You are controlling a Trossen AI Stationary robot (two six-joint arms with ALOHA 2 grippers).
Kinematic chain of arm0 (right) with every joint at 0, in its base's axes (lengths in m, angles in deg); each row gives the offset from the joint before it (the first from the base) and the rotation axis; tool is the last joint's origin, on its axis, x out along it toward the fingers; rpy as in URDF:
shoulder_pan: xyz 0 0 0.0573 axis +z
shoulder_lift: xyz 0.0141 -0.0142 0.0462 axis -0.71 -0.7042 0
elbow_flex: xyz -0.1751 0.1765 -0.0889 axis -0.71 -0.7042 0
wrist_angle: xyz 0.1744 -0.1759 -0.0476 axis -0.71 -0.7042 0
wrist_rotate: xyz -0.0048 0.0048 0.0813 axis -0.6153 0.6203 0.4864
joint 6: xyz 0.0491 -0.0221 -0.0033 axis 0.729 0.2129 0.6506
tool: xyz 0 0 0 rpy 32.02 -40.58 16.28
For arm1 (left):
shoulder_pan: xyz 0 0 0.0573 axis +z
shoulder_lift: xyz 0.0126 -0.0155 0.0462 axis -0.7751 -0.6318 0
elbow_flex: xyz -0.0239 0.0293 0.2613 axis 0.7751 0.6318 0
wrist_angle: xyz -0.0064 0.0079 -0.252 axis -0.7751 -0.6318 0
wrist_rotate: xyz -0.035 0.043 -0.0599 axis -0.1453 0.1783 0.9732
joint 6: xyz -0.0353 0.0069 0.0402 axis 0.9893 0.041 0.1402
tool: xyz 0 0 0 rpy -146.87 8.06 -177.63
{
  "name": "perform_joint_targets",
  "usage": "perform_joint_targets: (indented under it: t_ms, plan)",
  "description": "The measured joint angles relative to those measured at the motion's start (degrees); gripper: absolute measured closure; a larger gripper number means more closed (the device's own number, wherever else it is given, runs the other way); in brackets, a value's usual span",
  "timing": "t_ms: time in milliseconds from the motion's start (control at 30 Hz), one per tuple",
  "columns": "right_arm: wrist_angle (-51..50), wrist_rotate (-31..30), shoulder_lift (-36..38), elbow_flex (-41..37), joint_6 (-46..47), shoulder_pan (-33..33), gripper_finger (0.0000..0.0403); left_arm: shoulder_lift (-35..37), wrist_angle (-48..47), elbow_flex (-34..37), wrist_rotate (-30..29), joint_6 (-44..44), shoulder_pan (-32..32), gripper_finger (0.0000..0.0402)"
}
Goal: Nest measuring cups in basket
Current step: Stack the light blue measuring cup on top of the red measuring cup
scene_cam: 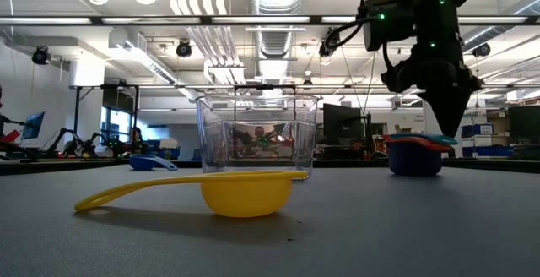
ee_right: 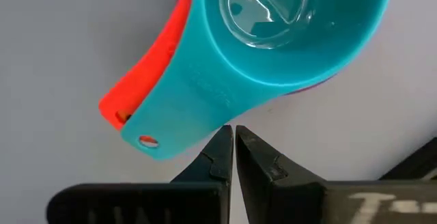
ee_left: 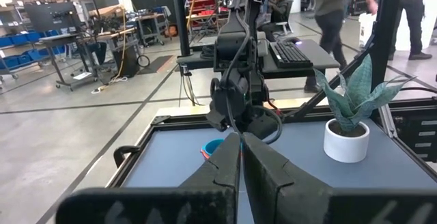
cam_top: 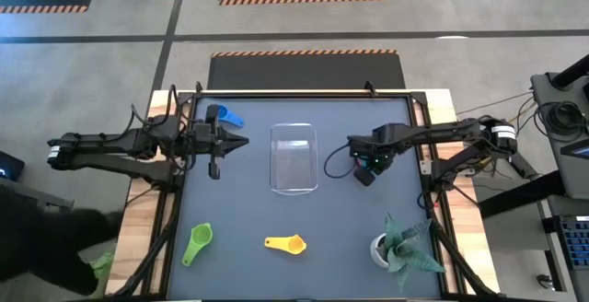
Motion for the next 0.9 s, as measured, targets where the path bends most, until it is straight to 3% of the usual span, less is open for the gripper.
perform_joint_targets:
  t_ms: [567,900]
  plan:
    - [-0.6,0.0,0.11,3.13,-0.88,0.0,0.0394,-0.01,-0.1,0.0,-0.1,0.0,0.01,0.0402]
    - [-0.54,0.04,0.11,0.69,1.35,0.55,0.0394,-0.01,-0.44,0.0,-0.31,0.0,0.0,0.0402]
